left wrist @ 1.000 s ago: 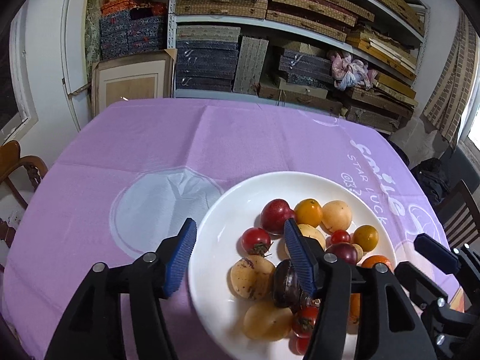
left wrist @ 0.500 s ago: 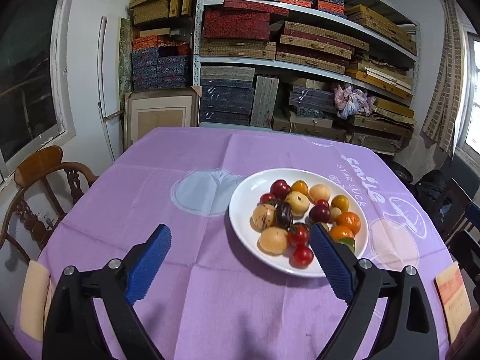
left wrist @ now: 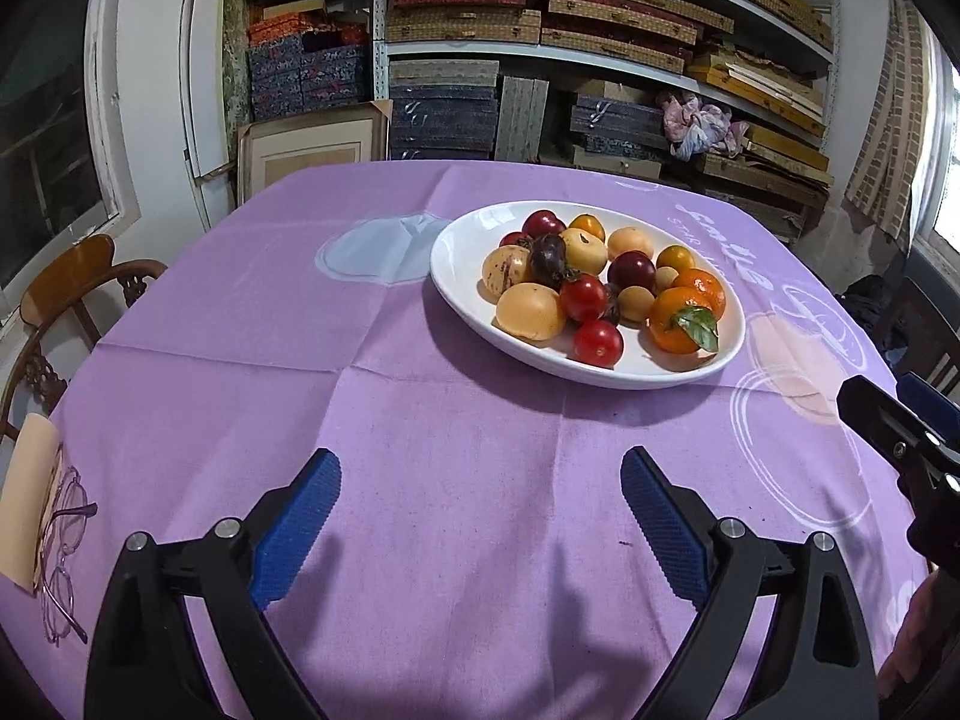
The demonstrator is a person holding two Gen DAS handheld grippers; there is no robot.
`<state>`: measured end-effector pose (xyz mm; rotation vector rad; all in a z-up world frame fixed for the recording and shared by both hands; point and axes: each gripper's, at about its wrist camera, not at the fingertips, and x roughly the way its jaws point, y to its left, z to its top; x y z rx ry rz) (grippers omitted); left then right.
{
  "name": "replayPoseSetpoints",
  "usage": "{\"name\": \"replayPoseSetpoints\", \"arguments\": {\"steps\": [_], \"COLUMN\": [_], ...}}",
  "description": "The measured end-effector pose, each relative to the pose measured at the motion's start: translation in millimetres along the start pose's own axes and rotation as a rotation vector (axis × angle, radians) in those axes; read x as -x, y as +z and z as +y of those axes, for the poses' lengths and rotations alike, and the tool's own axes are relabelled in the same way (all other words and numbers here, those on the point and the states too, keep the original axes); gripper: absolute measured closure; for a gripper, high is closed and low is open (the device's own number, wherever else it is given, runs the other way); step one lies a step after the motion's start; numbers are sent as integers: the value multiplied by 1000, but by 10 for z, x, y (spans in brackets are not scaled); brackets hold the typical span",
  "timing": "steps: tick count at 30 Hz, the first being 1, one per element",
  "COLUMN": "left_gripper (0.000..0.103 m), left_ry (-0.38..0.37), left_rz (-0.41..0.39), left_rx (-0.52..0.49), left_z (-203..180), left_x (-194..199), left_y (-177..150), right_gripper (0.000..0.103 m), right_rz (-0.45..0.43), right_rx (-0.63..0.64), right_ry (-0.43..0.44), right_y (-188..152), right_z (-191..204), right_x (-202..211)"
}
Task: Organize fruits
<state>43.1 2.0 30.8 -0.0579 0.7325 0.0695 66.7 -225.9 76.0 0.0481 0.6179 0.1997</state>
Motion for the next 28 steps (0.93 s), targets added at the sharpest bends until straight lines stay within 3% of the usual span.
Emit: {"name": "replayPoseSetpoints", "arguments": {"steps": [8,14,18,28], "left_gripper": [5,3,3,3], "left_ry": [-57,-37,-70,-26], "left_rz": [2,-11,12,-3], "left_rx": [-14,-58,-55,-42], "left_z": [-115,-222,-221,-189], "left_x": [-127,-143,-179,-171], "left_y": [82,72,74,67], "right_gripper": [4,4,4,4], "right_rz": [9,15,18,15], "right_rx": [20,20,14,14], "right_ry": [-46,-44,-44,-52], "right_y": [-48,-58,-75,-80], "right_z": [-43,-55,-64,-78], "right_x": [-194,-240,-248,-252]}}
